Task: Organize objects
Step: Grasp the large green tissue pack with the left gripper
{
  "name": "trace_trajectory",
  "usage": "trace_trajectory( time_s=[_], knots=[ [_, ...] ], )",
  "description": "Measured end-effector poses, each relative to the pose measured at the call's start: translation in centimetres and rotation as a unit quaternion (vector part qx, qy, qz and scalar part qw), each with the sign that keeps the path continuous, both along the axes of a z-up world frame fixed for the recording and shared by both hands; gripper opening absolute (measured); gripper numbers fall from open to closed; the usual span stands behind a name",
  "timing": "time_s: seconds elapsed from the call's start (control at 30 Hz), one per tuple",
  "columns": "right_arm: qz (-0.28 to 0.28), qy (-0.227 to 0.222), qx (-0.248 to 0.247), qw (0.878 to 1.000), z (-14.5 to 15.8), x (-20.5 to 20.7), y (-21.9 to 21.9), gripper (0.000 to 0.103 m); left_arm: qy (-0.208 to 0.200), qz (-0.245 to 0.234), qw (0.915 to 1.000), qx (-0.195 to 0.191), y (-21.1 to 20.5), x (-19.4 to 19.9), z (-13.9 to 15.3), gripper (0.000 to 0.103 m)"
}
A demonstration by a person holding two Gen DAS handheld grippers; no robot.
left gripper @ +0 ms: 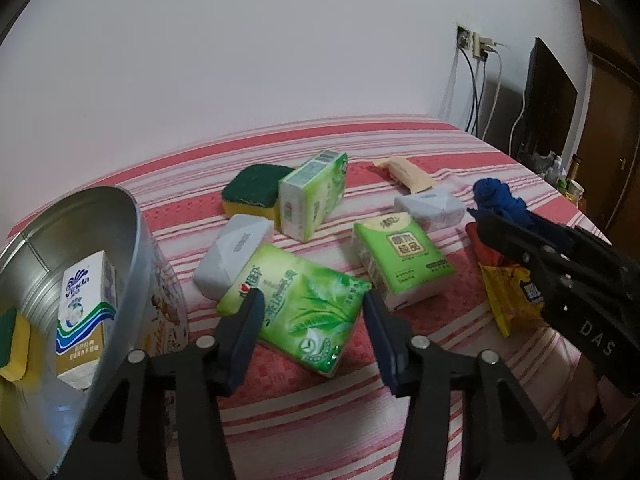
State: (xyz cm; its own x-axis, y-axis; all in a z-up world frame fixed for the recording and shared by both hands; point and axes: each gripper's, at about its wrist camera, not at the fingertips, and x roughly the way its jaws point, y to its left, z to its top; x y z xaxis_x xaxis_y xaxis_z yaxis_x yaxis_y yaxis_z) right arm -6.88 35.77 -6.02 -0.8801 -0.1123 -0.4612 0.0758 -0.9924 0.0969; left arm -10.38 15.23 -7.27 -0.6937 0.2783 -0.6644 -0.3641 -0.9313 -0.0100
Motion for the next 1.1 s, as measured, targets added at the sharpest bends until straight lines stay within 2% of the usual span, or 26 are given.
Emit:
trace_trajectory(
  time_s=[0.07, 0.2, 0.4, 0.43, 0.47, 0.53, 0.6, 0.8, 1.0, 1.1],
  knots=[
    [-0.001, 0.001, -0.001, 1.0, 0.0, 0.0, 0.0, 0.039, -0.005, 0.008, 0.9999, 0.01, -0.5, -0.2, 0.0, 0.056],
    [0.0, 0.002, -0.001, 1.0, 0.0, 0.1, -0.1, 0.039, -0.013, 0.006, 0.9995, 0.027, -1.3, -0.6, -0.1, 0.058],
    [0.004, 0.001, 0.001, 1.0, 0.0, -0.1, 0.3, 0.039, -0.036, 0.002, 0.9982, 0.049, -2.3, -1.6, -0.3, 0.066],
    [0.004, 0.0, 0.002, 1.0, 0.0, -0.2, 0.3, 0.039, -0.043, -0.001, 0.9978, 0.05, -2.3, -1.9, -0.4, 0.071],
    [0.004, -0.001, 0.003, 1.0, 0.0, -0.2, 0.3, 0.039, -0.047, -0.007, 0.9977, 0.047, -2.2, -2.0, -0.4, 0.082],
    [0.003, -0.001, 0.007, 1.0, -0.1, -0.3, 0.2, 0.039, -0.055, -0.008, 0.998, 0.031, -1.6, -2.3, -0.7, 0.09],
    [0.003, 0.001, 0.008, 1.0, -0.1, -0.3, 0.3, 0.039, -0.067, -0.001, 0.9976, 0.017, -1.2, -2.7, -1.1, 0.09],
    [0.002, 0.0, 0.008, 1.0, -0.2, -0.6, 0.4, 0.039, -0.081, 0.006, 0.9965, 0.023, -1.0, -3.8, -1.6, 0.089],
    [0.0, 0.002, 0.007, 1.0, -0.2, -0.3, 0.1, 0.039, -0.073, 0.005, 0.9967, 0.036, -1.4, -3.8, -1.5, 0.086],
    [0.0, 0.003, 0.007, 1.0, -0.2, -0.3, 0.1, 0.039, -0.052, 0.007, 0.9981, 0.032, -1.3, -3.1, -1.1, 0.086]
  ],
)
